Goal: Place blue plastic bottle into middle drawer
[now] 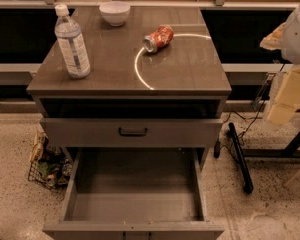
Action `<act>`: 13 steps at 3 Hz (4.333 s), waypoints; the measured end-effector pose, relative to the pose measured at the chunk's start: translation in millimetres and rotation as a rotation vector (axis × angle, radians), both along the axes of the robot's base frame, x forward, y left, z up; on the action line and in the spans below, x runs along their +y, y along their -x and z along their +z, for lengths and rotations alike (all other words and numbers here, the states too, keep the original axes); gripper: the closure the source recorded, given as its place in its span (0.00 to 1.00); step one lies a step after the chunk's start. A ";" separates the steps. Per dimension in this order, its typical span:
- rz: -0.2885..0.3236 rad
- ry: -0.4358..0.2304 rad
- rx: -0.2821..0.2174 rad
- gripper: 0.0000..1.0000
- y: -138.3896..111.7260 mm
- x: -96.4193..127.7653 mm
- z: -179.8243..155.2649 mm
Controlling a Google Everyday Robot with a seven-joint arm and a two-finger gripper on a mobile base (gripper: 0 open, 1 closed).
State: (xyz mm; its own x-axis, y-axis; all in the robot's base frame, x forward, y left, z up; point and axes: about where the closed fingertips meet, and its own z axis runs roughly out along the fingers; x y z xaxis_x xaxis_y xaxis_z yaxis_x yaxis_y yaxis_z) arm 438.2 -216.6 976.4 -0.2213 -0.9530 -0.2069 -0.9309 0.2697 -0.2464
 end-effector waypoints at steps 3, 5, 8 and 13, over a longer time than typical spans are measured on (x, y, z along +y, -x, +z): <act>-0.027 -0.225 -0.141 0.00 -62.4 48.5 23.9; -0.020 -0.609 -0.171 0.00 -148.3 165.8 26.0; -0.069 -0.694 -0.140 0.00 -188.1 237.9 0.7; 0.113 -1.139 -0.160 0.00 -271.9 405.6 -23.8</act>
Offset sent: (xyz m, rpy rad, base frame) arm 0.0667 0.0493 0.0210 0.1807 -0.1513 -0.0466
